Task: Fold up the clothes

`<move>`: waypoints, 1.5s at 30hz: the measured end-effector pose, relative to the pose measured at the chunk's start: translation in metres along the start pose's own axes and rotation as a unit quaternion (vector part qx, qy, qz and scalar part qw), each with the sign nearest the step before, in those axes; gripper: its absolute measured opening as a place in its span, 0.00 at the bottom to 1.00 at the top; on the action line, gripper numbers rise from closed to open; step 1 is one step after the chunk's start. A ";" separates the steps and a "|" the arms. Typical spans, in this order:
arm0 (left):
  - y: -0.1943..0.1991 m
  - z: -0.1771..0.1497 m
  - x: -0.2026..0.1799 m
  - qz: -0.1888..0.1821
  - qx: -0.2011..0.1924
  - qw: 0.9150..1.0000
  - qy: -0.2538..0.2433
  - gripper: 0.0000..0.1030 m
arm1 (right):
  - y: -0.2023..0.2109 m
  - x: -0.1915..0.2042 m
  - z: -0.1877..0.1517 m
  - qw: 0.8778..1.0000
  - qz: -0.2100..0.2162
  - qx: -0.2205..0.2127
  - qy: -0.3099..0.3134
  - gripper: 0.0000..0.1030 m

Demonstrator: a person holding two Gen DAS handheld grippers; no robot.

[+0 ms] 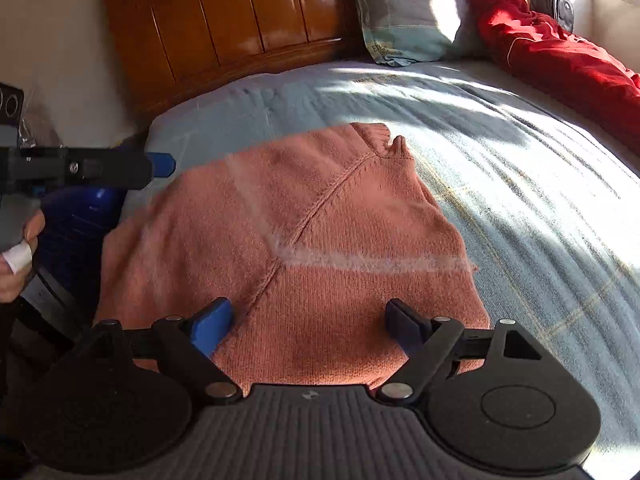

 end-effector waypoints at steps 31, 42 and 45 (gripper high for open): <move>0.129 -0.134 -0.118 0.227 -0.031 0.964 -0.137 0.99 | 0.113 0.107 -0.093 0.992 -0.103 0.005 -0.069 1.00; 0.176 -0.190 -0.165 0.229 -0.042 0.967 -0.099 0.99 | 0.168 0.170 -0.138 0.989 -0.091 -0.040 -0.113 1.00; 0.183 -0.198 -0.175 0.235 -0.041 0.967 -0.092 0.99 | 0.185 0.180 -0.149 0.986 -0.104 -0.050 -0.120 1.00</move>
Point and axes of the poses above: each gripper's, at about its wrist camera, not at the fingertips, and y roughly against the way its jaws point, x to its left, z to its top, the point moved 2 cm from there along -y, roughly the way its jaws point, and after that the axes turned 2 degrees about x, right-handed, at the moved point
